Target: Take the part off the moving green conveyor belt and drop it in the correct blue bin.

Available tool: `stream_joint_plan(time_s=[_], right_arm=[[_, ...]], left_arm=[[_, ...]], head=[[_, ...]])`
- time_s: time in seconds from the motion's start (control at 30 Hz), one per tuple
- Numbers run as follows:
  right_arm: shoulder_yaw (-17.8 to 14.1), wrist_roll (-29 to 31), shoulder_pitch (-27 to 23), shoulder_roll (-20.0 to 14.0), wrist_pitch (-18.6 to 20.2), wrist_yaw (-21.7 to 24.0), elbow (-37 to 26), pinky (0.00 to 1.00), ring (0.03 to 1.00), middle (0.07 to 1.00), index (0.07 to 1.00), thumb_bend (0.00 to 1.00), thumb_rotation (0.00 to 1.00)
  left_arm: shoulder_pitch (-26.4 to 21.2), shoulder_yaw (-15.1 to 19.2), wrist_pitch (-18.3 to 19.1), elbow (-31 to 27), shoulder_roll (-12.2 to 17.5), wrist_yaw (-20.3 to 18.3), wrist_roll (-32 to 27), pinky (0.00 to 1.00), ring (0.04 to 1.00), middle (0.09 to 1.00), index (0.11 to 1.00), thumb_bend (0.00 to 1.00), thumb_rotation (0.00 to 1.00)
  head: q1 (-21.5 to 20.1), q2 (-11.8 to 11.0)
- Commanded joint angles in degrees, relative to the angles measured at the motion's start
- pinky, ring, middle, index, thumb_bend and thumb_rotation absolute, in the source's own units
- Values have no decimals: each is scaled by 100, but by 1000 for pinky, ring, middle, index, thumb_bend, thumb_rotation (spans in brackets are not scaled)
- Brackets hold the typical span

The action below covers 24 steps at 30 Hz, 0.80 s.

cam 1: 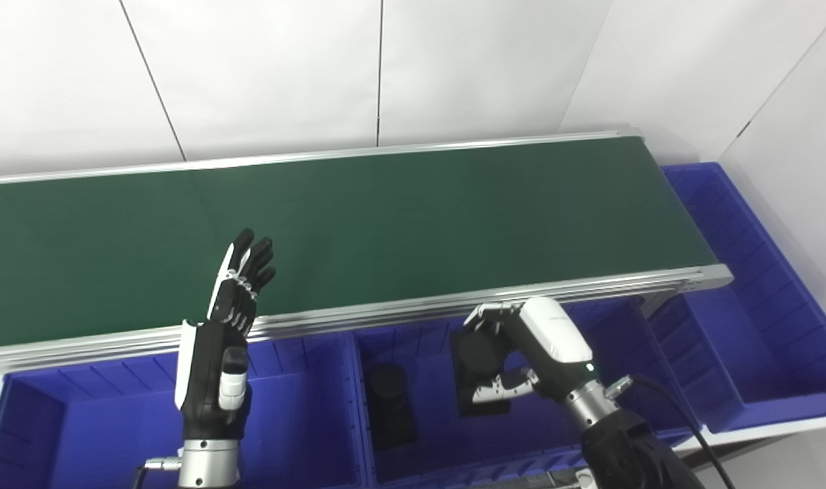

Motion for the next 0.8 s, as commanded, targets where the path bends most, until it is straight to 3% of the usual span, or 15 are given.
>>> stream_joint_plan(time_s=[0.0,0.17,0.33,0.77], right_arm=[[55,-149,-153,-68,-384,-277,117,315,381,451,510,526,0],[251,-360,-357,-94,-539,-536,700,269,327,414,518,523,0],[373,-422,-522,-92,-629,-705,1114,277,337,419,519,524,0],[668,-569,-693,-71,-580,-1001,1514,274,332,419,520,522,0]], left_arm=[[-16,-28,12,-242,-115,-50,115,888,917,914,945,809,1000],[29,-20,27,-250,-142,-61,165,883,914,912,946,823,1000],[75,-27,41,-271,-149,-73,211,889,911,906,948,832,1000],[143,-22,63,-313,-179,-86,236,884,905,900,941,823,1000]], head=[[37,13],[81,12],[135,41],[224,46]])
